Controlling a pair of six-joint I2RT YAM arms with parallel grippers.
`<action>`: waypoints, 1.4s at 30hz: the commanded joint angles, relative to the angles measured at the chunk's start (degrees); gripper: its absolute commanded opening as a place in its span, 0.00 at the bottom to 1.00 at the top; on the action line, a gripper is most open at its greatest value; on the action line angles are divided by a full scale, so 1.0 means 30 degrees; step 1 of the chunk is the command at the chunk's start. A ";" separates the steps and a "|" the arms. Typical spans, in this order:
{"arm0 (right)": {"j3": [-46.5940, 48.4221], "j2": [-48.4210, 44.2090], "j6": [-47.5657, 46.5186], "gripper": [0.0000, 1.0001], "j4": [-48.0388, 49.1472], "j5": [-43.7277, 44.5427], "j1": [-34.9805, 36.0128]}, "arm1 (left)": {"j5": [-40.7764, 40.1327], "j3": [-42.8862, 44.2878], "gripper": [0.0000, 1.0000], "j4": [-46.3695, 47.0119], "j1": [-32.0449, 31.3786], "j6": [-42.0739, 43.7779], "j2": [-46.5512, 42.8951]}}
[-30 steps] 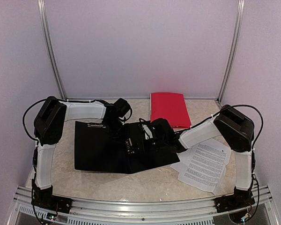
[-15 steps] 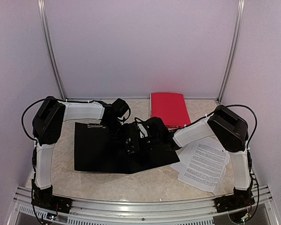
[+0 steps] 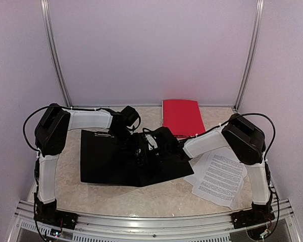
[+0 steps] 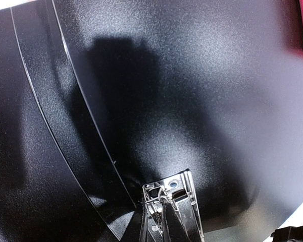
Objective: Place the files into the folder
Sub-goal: Open the spring clip on the folder at the center of the board.
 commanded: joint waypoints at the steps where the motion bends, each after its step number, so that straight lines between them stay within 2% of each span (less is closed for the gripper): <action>1: 0.0190 0.0378 -0.0666 0.23 -0.1838 0.0850 0.0443 | 0.0349 -0.1035 0.10 -0.0878 -0.0099 0.0118 0.1334; 10: -0.0322 -0.0272 -0.0533 0.22 -0.2016 0.0978 0.0648 | 0.0233 -0.1059 0.09 -0.0935 -0.0070 0.0170 0.1334; 20: -0.1113 -0.0608 -0.0351 0.11 -0.1813 0.1199 0.0799 | 0.0174 -0.1031 0.09 -0.0961 -0.0041 0.0199 0.1392; 42: -0.3535 -0.0072 0.0391 0.05 -0.1080 0.1719 0.1437 | 0.0025 -0.0993 0.07 -0.1019 0.0023 0.0668 0.1842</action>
